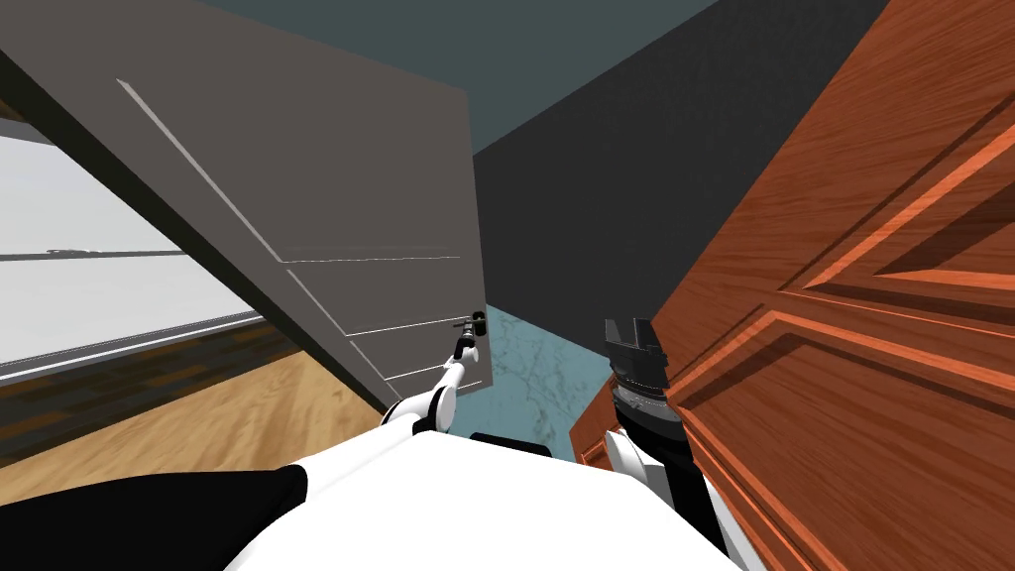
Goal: Push the door open
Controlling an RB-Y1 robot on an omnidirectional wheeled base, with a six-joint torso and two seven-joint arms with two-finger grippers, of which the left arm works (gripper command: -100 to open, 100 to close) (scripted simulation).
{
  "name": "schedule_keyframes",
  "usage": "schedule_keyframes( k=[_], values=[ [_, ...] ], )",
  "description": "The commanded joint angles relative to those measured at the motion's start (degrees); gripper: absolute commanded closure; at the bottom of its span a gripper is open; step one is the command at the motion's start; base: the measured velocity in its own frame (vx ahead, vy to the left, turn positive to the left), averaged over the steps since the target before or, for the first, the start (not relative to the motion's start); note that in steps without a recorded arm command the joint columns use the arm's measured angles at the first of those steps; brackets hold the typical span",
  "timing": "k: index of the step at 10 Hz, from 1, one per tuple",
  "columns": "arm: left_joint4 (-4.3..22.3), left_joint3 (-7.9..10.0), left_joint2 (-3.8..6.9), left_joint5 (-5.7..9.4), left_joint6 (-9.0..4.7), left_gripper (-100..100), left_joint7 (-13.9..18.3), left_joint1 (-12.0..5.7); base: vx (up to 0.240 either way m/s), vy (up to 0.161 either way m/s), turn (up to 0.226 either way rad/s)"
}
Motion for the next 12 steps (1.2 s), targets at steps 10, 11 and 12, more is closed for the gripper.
schedule_keyframes(
  k=[10,11,12],
  values=[
    [3.5,5.99,0.28,3.37,-4.97,100,-6.3,-2.05,0.065,0.01,-0.007],
    [4.0,7.25,-0.32,4.13,-5.61,100,-7.7,-2.46,0.15,0.002,-0.005],
    [4.1,7.82,-0.68,4.48,-5.91,100,-8.3,-2.65,0.145,0.004,0.016]
  ],
)
